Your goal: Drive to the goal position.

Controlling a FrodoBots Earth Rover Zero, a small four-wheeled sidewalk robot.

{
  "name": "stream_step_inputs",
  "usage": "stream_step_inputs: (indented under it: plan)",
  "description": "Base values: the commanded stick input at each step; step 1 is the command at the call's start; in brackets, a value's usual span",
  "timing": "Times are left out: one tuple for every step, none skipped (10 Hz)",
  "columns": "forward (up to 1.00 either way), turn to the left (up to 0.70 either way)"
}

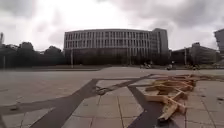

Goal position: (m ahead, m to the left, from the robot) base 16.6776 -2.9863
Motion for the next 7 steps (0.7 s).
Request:
stream_step_inputs:
  plan:
    - [0.7,0.0]
    - [0.7,0.0]
    - [0.7,0.0]
    - [0.7,0.0]
    - [0.7,-0.05]
    - [0.7,-0.19]
    - [0.7,-0.17]
